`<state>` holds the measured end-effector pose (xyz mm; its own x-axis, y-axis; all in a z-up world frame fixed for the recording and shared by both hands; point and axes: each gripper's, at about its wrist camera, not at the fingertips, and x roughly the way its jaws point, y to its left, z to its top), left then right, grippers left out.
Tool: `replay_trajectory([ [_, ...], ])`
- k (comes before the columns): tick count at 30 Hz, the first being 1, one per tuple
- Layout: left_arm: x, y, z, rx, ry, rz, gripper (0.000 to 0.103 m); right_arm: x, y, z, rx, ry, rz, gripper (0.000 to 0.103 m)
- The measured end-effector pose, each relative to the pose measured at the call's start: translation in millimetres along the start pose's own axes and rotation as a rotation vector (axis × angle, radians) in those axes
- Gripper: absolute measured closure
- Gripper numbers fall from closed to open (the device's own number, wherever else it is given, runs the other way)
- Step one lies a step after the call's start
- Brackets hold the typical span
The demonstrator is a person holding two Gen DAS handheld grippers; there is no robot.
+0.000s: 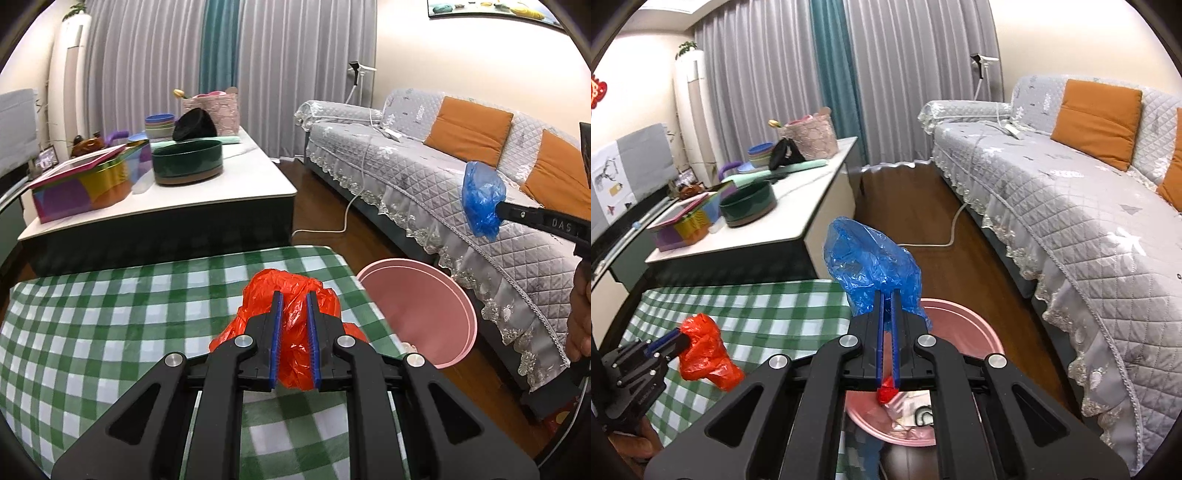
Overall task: Collect trash
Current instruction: 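Lift and carry red bag and blue bag over the pink bin, then open left tool to drop red bag while right tool drops blue bag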
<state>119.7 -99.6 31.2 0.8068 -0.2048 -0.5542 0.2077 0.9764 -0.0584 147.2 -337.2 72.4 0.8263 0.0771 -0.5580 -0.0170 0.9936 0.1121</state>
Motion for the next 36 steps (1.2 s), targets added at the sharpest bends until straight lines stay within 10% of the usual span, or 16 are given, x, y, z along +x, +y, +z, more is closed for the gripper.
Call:
replay_trajectory([
  [36, 99.1, -109.8, 43.3, 0.136, 0.03, -0.2, 0.091, 41.3, -64.8, 15.3, 0.1, 0.044, -0.062, 0.099],
])
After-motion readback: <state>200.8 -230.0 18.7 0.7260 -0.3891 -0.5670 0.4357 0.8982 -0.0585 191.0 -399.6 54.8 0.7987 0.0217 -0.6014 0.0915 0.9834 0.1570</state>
